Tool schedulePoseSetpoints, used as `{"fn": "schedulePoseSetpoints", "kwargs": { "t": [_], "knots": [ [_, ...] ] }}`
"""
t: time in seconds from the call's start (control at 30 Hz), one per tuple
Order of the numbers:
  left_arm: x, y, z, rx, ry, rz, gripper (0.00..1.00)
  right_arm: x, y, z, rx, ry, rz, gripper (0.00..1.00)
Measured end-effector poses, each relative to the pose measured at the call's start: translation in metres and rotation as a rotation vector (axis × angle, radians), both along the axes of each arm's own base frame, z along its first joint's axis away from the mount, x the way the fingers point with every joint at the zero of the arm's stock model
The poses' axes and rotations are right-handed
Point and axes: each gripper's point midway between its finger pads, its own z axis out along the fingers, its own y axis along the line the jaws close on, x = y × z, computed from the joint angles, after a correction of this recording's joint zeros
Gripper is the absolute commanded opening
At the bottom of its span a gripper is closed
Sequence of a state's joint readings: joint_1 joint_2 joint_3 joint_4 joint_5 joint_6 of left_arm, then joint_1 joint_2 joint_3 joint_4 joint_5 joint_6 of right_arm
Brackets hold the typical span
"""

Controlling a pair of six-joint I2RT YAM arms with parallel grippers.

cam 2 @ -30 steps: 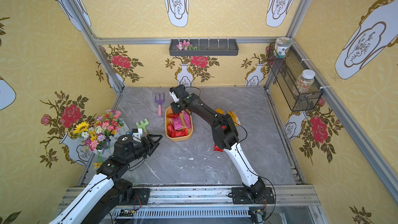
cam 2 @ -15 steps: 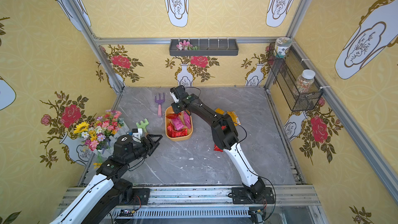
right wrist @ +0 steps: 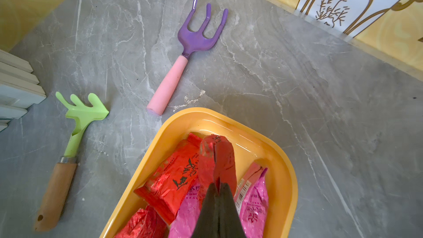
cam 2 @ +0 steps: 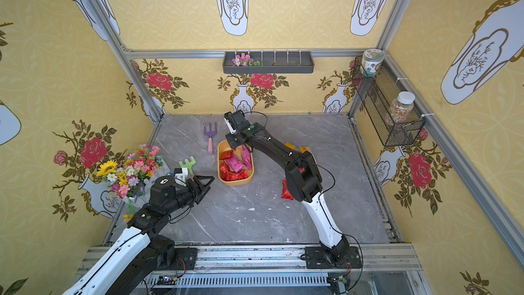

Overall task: Take the tea bags out of the storage box
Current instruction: Pick up the tea bag from the storage box, then place the tea bag at the center of the board.

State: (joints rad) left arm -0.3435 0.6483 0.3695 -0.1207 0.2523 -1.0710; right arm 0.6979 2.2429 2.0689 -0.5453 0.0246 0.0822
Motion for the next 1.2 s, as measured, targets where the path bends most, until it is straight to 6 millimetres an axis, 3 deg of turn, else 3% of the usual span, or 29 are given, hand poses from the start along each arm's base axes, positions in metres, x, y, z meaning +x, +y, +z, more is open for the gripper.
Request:
{"fn": "schedulePoseSetpoints", "kwargs": {
  "t": [0.13, 0.37, 0.5, 0.73, 0.77, 0.8, 1.2],
  "knots": [
    [0.004, -0.002, 0.008, -0.003, -0.007, -0.003, 0.66, -0.011, -0.015, 0.023, 0.016, -0.034, -0.025, 0.0],
    [0.019, -0.011, 0.024, -0.012, -0.03, -0.024, 0.65, -0.049, -0.051, 0.072, 0.076, -0.096, -0.05, 0.0],
    [0.025, -0.023, 0.028, -0.014, -0.037, -0.061, 0.65, -0.073, -0.077, 0.086, 0.101, -0.111, -0.073, 0.0],
    [0.031, -0.056, 0.022, -0.014, -0.029, -0.149, 0.64, -0.105, -0.138, 0.084, 0.163, -0.062, -0.165, 0.0],
    [0.021, -0.057, 0.001, 0.026, 0.061, -0.162, 0.64, -0.109, -0.148, 0.081, 0.173, -0.051, -0.187, 0.0],
    [0.03, -0.069, 0.019, -0.013, -0.026, -0.182, 0.64, -0.113, -0.158, 0.079, 0.187, -0.041, -0.203, 0.0],
    [0.033, -0.122, 0.007, -0.024, -0.021, -0.285, 0.62, -0.164, -0.223, 0.045, 0.281, 0.072, -0.354, 0.0]
  ]
}}
